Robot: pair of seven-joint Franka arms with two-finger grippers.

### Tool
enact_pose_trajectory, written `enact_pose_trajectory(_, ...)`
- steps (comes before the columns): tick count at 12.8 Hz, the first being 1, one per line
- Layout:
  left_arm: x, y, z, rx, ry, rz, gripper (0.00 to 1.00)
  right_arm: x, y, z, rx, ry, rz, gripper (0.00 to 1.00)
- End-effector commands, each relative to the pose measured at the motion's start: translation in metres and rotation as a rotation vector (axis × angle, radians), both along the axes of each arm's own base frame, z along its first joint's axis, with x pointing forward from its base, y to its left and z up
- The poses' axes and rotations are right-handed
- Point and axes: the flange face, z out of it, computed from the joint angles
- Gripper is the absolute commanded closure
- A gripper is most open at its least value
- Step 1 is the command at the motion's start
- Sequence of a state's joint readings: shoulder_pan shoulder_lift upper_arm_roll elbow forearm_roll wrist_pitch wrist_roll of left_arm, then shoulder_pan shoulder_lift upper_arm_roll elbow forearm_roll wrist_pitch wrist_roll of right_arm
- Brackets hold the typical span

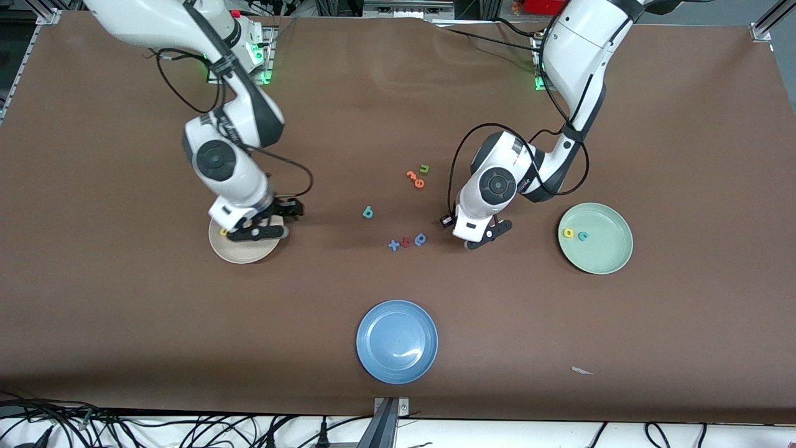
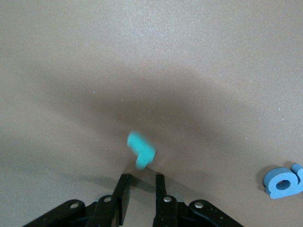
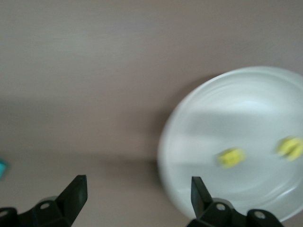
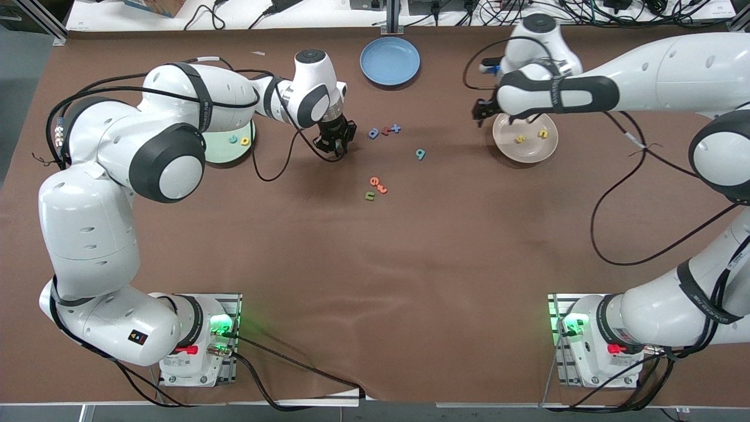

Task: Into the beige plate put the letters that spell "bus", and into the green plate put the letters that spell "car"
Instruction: 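Grasp the teal u with the left gripper while the right grasps teal g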

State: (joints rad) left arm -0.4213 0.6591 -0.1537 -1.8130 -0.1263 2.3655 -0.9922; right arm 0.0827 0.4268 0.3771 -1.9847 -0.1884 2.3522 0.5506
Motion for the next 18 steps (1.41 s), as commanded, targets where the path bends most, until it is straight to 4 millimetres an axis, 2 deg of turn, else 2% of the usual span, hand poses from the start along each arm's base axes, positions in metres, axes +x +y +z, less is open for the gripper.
enact_pose_trajectory(1, 0.001, 0.007, -0.004, 0.011, 0.016, 0.013, 0.77, -0.006, 0.070, -0.007, 0.037, 0.017, -0.184, 0.05)
enact_pose_trajectory(2, 0.003, 0.008, -0.002, 0.011, 0.013, 0.017, 0.80, -0.006, 0.094, -0.010, 0.052, 0.020, -0.248, 0.10)
enact_pose_trajectory(4, 0.003, 0.010, -0.001, 0.014, 0.014, 0.018, 0.80, -0.010, 0.131, -0.023, 0.060, 0.037, -0.422, 0.19)
enact_pose_trajectory(5, 0.003, 0.011, -0.001, 0.016, 0.017, 0.018, 0.72, -0.014, 0.141, -0.034, 0.051, 0.048, -0.490, 0.23)
enact_pose_trajectory(7, 0.018, 0.023, 0.008, 0.008, -0.001, 0.046, 0.63, -0.021, 0.166, -0.046, 0.048, 0.047, -0.530, 0.26)
enact_pose_trajectory(8, 0.024, 0.031, 0.013, 0.004, -0.009, 0.062, 0.63, -0.022, 0.171, -0.054, 0.043, 0.054, -0.547, 0.29)
enact_pose_trajectory(9, 0.025, 0.032, 0.013, 0.004, -0.010, 0.061, 0.62, -0.026, 0.174, -0.060, 0.036, 0.052, -0.537, 0.34)
enact_pose_trajectory(11, 0.027, 0.031, 0.013, 0.004, -0.016, 0.059, 0.61, -0.031, 0.178, -0.073, 0.027, 0.038, -0.530, 0.36)
enact_pose_trajectory(16, 0.041, 0.021, 0.016, -0.006, -0.041, 0.075, 0.61, -0.029, 0.178, -0.081, 0.020, 0.013, -0.542, 0.50)
enact_pose_trajectory(18, 0.044, 0.023, 0.009, 0.000, -0.040, 0.073, 0.61, -0.029, 0.179, -0.083, 0.019, 0.012, -0.539, 0.53)
